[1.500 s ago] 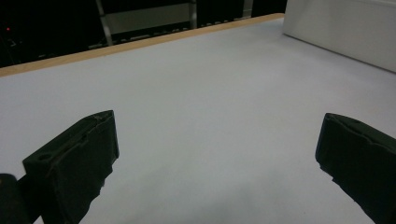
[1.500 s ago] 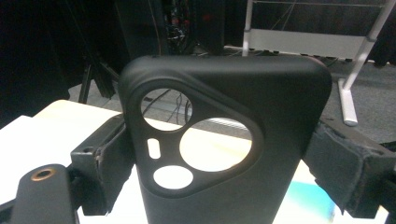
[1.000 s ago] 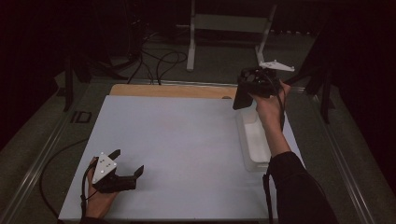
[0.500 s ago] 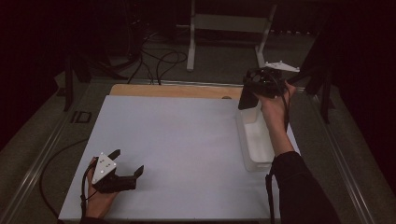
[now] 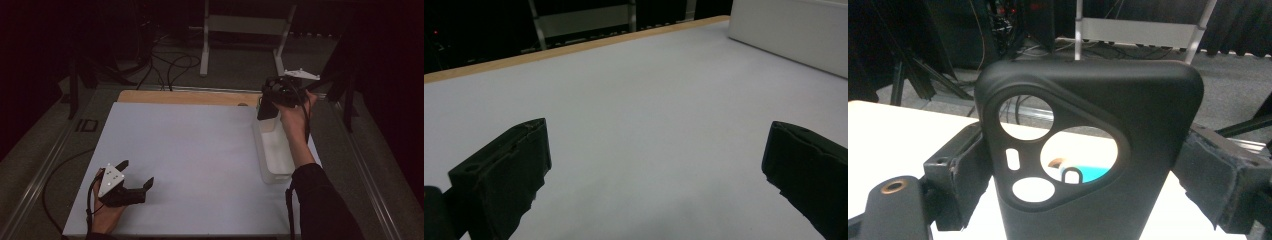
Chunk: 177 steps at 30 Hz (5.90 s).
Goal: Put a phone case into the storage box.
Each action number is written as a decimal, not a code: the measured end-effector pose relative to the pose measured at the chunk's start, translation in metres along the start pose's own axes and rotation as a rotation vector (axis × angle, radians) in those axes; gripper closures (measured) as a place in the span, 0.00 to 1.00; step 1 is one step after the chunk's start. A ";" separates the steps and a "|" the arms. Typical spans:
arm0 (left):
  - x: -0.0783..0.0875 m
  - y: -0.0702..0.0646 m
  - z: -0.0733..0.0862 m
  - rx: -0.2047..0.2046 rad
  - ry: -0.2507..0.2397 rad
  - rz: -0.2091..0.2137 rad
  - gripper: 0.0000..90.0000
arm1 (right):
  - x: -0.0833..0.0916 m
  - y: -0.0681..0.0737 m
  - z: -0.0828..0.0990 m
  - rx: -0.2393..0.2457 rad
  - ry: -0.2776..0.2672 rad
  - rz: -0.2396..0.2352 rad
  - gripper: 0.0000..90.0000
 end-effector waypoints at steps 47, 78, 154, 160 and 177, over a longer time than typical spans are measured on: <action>0.000 0.000 0.000 0.000 0.001 -0.004 0.00 | -0.023 -0.004 0.043 -0.022 0.083 0.014 0.15; 0.001 0.002 0.001 0.011 -0.002 -0.002 0.00 | -0.060 0.002 0.072 -0.062 0.155 0.074 0.14; 0.001 0.001 0.000 0.009 0.006 -0.006 0.00 | 0.029 0.043 0.090 0.088 0.005 -0.199 0.10; 0.004 0.003 -0.001 0.030 -0.003 -0.004 0.00 | 0.047 0.049 0.105 0.057 -0.035 -0.226 0.10; 0.010 0.005 -0.008 0.049 -0.008 0.009 0.00 | 0.098 0.071 0.127 0.151 -0.112 -0.260 0.10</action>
Point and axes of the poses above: each handheld gripper's, and its own axes: x roughly backward along the jaws, z roughly out of its underside, y roughly to its left, the point moved 3 cm from there along -x, roughly forward along the jaws, and after that the axes turned 14 degrees about x, right-handed, at the moved point
